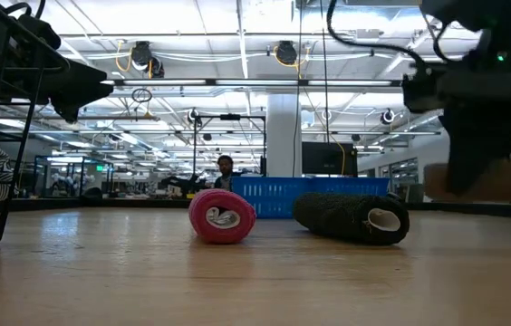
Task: Pick & place medical supplies in basket/bin
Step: Put the brown bandage into the right blue bin
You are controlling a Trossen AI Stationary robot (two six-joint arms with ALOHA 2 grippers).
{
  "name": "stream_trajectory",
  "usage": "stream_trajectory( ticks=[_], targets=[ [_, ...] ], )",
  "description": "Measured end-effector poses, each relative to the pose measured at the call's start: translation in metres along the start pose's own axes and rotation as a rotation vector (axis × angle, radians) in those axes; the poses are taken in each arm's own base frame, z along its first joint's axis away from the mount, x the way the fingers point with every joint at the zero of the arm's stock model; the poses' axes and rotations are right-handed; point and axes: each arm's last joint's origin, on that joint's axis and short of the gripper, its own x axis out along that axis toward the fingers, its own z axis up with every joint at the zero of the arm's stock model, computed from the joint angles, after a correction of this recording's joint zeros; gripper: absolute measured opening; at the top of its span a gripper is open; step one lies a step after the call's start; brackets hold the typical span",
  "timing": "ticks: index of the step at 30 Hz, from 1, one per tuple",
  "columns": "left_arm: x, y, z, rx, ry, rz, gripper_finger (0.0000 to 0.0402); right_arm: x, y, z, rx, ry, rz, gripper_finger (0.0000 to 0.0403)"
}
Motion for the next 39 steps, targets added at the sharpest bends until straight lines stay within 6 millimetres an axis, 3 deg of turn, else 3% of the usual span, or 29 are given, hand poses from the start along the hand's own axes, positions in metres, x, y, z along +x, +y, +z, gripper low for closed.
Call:
stream_trajectory(
  ticks=[7, 14, 24, 31, 39],
  targets=[
    [0.0, 0.0, 0.0, 0.0, 0.0, 0.0, 0.0177, -0.022, 0.005, 0.025, -0.009, -0.273, 0.143, 0.0137],
    [0.0, 0.0, 0.0, 0.0, 0.0, 0.0, 0.0188, -0.027, 0.008, 0.069, -0.058, -0.538, 0.243, 0.0138],
    [0.0, 0.0, 0.0, 0.0, 0.0, 0.0, 0.0209, -0.032, -0.024, 0.126, 0.049, -0.815, 0.229, 0.014],
    [0.0, 0.0, 0.0, 0.0, 0.0, 0.0, 0.0202, -0.003, -0.049, 0.117, 0.283, -0.939, 0.257, 0.0136],
    [0.0, 0.0, 0.0, 0.0, 0.0, 0.0, 0.0184, 0.017, -0.057, 0.104, 0.298, -0.931, 0.244, 0.0136]
  ],
)
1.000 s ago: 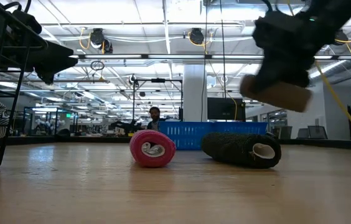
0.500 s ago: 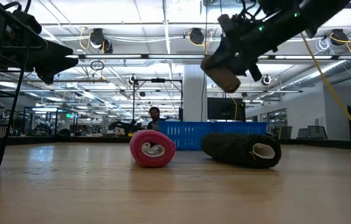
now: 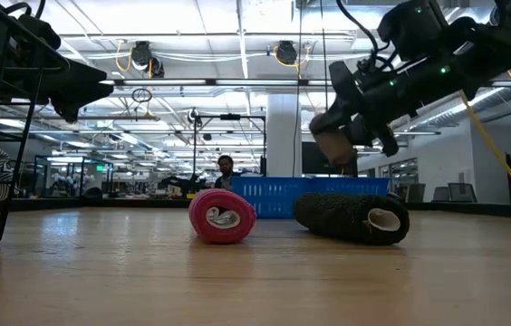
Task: Pick & place medical supplies in basket/bin
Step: Put the brown bandage into the right blue bin
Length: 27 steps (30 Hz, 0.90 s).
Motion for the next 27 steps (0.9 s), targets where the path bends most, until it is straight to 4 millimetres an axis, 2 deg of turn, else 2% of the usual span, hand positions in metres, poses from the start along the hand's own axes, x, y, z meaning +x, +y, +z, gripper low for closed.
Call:
stream_trajectory(
  ticks=[7, 20, 27],
  targets=[
    [0.0, 0.0, 0.0, 0.0, 0.0, 0.0, 0.0178, -0.002, -0.008, -0.006, -0.024, 0.007, -0.057, 0.0135],
    [0.0, 0.0, 0.0, 0.0, 0.0, 0.0, 0.0209, -0.003, -0.018, -0.013, -0.051, 0.043, -0.19, 0.0135],
    [0.0, 0.0, 0.0, 0.0, 0.0, 0.0, 0.0198, -0.004, -0.019, -0.015, -0.066, 0.062, -0.2, 0.0141]
  ],
)
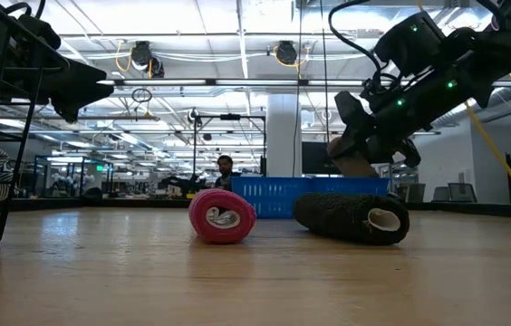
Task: Pick & place medical supplies in basket/bin
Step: Put the brown bandage into the right blue bin
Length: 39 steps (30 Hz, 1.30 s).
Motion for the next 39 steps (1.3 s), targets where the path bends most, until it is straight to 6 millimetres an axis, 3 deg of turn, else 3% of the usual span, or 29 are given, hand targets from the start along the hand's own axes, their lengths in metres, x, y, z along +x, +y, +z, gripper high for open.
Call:
stream_trajectory(
  ticks=[12, 29, 39],
  targets=[
    [0.0, 0.0, 0.0, 0.0, 0.0, 0.0, 0.0175, -0.0001, -0.0013, -0.0017, -0.011, 0.015, -0.011, 0.0151],
    [0.0, 0.0, 0.0001, 0.0, 0.0, 0.0, 0.0209, -0.0001, -0.0017, -0.0022, -0.016, 0.02, -0.015, 0.0208],
    [0.0, 0.0, 0.0001, 0.0, 0.0, 0.0, 0.0194, -0.0002, -0.0017, -0.0021, -0.022, 0.02, -0.014, 0.0208]
  ],
)
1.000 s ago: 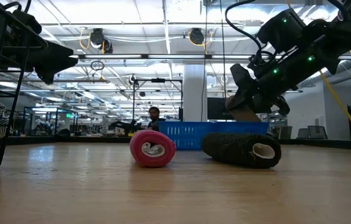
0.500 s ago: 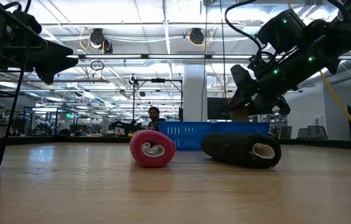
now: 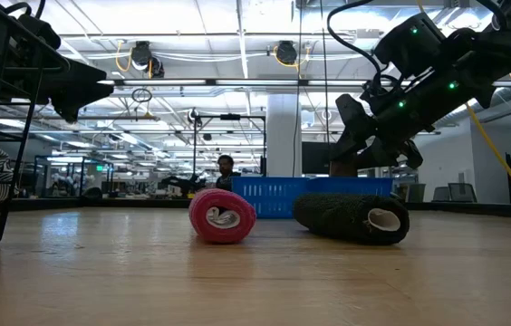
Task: Pick & place medical supplies in basket/bin
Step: Put the brown bandage into the right blue bin
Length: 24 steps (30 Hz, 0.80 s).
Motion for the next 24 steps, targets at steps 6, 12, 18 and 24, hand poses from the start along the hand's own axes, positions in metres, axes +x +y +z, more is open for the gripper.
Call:
stream_trajectory(
  ticks=[6, 12, 18, 24],
  targets=[
    [0.0, 0.0, 0.0, 0.0, 0.0, 0.0, 0.0181, 0.0, 0.003, 0.0, 0.009, 0.041, 0.068, 0.0207],
    [0.0, 0.0, 0.0, 0.0, 0.0, 0.0, 0.0183, -0.001, 0.01, 0.003, 0.016, 0.069, 0.2, 0.0206],
    [0.0, 0.0, 0.0, 0.0, 0.0, 0.0, 0.0198, -0.001, 0.012, 0.003, -0.013, 0.082, 0.246, 0.0201],
    [0.0, 0.0, 0.0, 0.0, 0.0, 0.0, 0.0209, -0.002, 0.013, 0.002, -0.005, 0.125, 0.296, 0.02]
  ],
)
